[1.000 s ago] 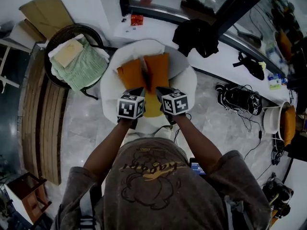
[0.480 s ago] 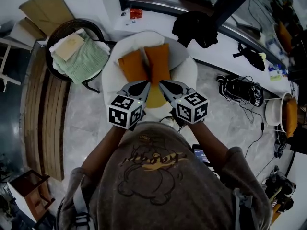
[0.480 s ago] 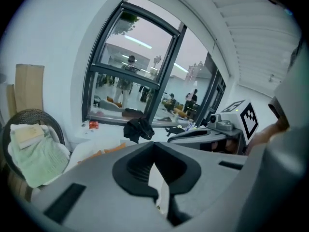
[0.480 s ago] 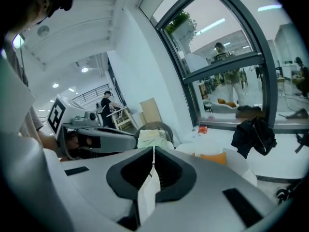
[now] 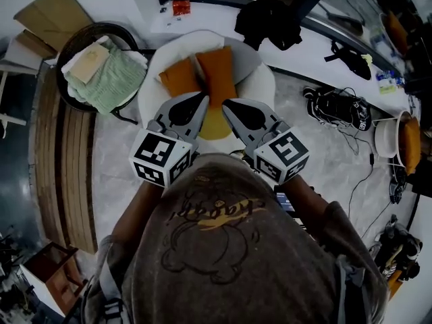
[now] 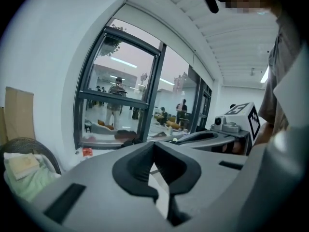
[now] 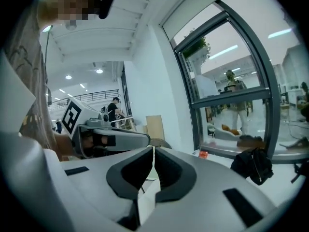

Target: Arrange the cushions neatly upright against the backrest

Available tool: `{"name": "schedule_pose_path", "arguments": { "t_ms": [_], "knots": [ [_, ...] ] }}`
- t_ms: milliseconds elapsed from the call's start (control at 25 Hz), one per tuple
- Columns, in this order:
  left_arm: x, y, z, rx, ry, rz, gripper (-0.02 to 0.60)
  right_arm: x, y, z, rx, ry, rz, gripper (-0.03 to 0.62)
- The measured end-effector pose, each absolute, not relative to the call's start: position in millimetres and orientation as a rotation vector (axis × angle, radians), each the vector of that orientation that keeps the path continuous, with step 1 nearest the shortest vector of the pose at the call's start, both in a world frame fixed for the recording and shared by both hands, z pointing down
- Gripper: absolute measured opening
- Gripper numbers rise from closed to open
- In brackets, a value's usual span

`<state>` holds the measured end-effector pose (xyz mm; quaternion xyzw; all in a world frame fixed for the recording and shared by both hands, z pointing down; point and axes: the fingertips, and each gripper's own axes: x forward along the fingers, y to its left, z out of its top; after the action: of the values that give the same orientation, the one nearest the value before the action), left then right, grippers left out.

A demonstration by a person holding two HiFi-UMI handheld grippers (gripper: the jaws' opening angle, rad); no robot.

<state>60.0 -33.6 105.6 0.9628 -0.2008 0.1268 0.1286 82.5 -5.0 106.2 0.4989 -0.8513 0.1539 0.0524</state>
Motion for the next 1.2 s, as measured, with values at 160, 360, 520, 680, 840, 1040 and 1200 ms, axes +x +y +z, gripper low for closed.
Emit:
{"name": "schedule_pose_path", "arguments": {
  "t_ms": [160,360,520,680,840,1040,1200],
  "knots": [
    [64.1,-40.2,105.2,2.822,-0.586,0.367,0.006,86.0,-16.2,105.2,1.575,-2.562,0.434,0.026],
    [65.5,-46.4,108.2,2.829,-0.588,0.375,0.005,97.5,-28.3,103.7,1.653,-2.523,0.408,0.026],
    [67.5,-48.3,113.3,2.824,-0.575,0.388,0.005,98.6,-31.8,101.4,1.636,-2.543,0.388,0.026],
    [67.9,-48.5,117.4,2.818,-0.56,0.402,0.006,94.9,-34.2,98.8,1.604,-2.56,0.369,0.026],
    [66.8,-53.2,120.6,2.803,-0.565,0.404,0.006,94.7,-35.6,98.2,1.562,-2.568,0.35,0.026],
    [68.0,-58.2,120.7,2.795,-0.57,0.39,0.006,98.7,-38.4,99.3,1.547,-2.56,0.348,0.026],
    [67.5,-59.0,122.0,2.787,-0.565,0.388,0.005,96.7,-38.3,98.9,1.517,-2.569,0.345,0.026]
  ]
}}
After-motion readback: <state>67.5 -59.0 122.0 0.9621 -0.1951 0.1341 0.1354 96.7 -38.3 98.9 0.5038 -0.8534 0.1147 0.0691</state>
